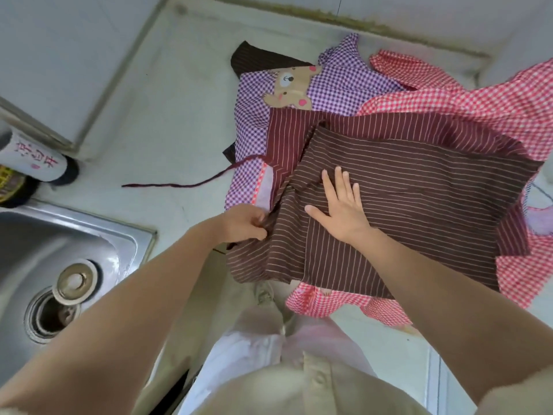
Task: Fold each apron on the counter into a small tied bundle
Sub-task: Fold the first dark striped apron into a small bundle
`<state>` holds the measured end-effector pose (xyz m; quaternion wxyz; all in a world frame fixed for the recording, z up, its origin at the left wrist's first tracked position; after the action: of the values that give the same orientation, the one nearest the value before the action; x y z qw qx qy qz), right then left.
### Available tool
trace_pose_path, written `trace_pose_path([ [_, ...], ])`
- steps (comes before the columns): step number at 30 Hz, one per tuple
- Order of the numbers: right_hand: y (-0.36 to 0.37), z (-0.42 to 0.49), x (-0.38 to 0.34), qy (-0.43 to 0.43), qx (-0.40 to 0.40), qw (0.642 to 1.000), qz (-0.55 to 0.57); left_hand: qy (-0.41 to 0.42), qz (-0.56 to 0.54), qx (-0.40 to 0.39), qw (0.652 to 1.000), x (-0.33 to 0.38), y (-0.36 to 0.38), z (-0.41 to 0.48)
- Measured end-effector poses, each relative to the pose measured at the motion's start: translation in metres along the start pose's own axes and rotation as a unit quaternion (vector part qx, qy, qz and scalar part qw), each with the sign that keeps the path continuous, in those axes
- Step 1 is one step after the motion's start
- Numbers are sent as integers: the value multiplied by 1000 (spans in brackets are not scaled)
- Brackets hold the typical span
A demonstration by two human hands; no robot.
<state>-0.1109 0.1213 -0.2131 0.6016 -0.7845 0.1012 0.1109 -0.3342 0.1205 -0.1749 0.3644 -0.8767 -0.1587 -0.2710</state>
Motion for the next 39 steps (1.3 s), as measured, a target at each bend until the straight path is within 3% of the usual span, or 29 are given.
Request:
trace_pose_path([
  [3, 1, -16, 11, -6, -7, 999, -35, -29, -170, 138, 975, -11, -16, -12],
  [5, 3, -24, 19, -9, -20, 998, -57, -29, -171, 157, 972, -17, -23, -13],
  [8, 2, -28, 33, 2, -41, 996, -82, -40, 52, 112, 992, -24, -28, -10],
  [10, 0, -28, 43, 9, -50, 994, -98, -52, 185, 214, 958, -23, -45, -9],
  [13, -4, -30, 59, 20, -59, 993, -102, -65, 265, 305, 913, -10, -60, -10],
  [21, -27, -16, 96, 81, -47, 991, -94, -94, 373, 278, 880, -17, -79, 8],
  [25, -51, 3, 44, 90, 153, 984, -33, -143, 294, 267, 907, -41, -96, 14],
  [27, -50, 12, -5, 41, 198, 979, -13, -163, 266, 269, 911, -52, -103, 15],
  [30, -21, 28, -61, -14, 129, 991, -18, -234, 250, 259, 903, -72, -113, 10],
  [33, 10, 31, -60, 19, 41, 998, -44, -293, 153, 206, 921, -90, -115, 3],
  [36, 18, 32, -51, 22, 12, 998, -60, -254, -71, 220, 939, -102, -114, 2],
  [39, 17, 35, -52, 23, 8, 997, -68, -173, -309, 267, 896, -98, -114, -6],
])
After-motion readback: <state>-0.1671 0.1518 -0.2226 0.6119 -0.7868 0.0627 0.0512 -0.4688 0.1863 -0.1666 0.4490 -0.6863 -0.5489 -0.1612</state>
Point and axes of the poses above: each hand's wrist, its own z-axis towards the middle knuckle, its own y-axis out of the palm, x = y × z, the point moved 5 cm from there along z, towards the middle knuckle, and after that the axes turned 10 degrees about x, right-handed, at the moved point
